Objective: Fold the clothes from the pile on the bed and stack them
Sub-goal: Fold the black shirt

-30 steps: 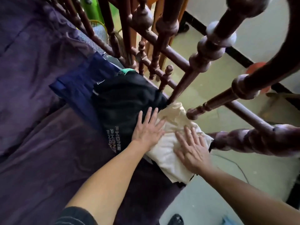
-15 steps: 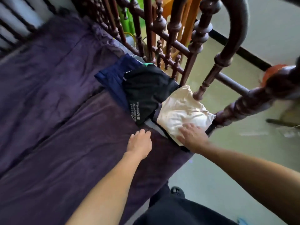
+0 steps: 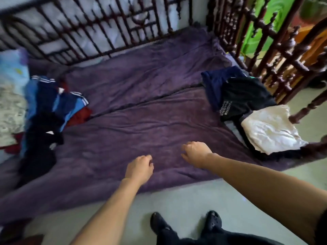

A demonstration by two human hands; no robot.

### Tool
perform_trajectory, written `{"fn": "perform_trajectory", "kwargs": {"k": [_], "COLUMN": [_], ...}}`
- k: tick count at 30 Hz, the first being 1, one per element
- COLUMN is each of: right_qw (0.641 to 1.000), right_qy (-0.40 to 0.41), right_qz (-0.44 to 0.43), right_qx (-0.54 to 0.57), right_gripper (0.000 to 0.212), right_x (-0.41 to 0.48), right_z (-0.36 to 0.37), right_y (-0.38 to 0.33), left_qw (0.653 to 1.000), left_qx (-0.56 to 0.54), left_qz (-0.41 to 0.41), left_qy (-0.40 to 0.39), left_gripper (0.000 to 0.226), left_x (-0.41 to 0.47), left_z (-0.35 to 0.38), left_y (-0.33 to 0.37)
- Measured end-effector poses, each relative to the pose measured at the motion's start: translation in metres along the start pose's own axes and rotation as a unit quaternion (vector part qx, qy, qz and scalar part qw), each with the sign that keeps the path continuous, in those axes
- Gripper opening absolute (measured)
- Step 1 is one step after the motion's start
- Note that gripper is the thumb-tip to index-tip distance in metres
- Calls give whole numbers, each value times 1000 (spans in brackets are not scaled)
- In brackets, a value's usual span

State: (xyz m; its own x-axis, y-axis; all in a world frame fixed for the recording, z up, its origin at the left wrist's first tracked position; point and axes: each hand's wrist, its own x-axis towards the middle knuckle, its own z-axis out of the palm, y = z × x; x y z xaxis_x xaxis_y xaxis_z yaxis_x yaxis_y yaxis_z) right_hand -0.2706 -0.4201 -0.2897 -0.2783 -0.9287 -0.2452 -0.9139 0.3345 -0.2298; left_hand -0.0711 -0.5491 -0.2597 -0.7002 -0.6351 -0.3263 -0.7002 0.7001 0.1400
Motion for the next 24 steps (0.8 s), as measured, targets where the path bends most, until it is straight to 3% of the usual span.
{"fn": "perform_trajectory", "kwargs": {"k": [6,16,24], "right_qw": [997,991,986], "right_qy": [-8,1,-9], "right_qz": [-73,-135,-163], "right_qx": [-33,-20,-23], "right_gripper": [30,29,28], "right_x": [45,126,200], "right_z": [4,31,26], "right_y": [-144,-395,-510], "left_qw": [994,984,979], "left_qx": [-18,-15,-43], "left_qz": [-92,-159,-172], "left_qy": [52,77,95], "left_gripper": [26,25,28], "left_x": [-85,-196,-197], "left_z": [-17,-42,-69], "left_y": [-136,-382,-504]}}
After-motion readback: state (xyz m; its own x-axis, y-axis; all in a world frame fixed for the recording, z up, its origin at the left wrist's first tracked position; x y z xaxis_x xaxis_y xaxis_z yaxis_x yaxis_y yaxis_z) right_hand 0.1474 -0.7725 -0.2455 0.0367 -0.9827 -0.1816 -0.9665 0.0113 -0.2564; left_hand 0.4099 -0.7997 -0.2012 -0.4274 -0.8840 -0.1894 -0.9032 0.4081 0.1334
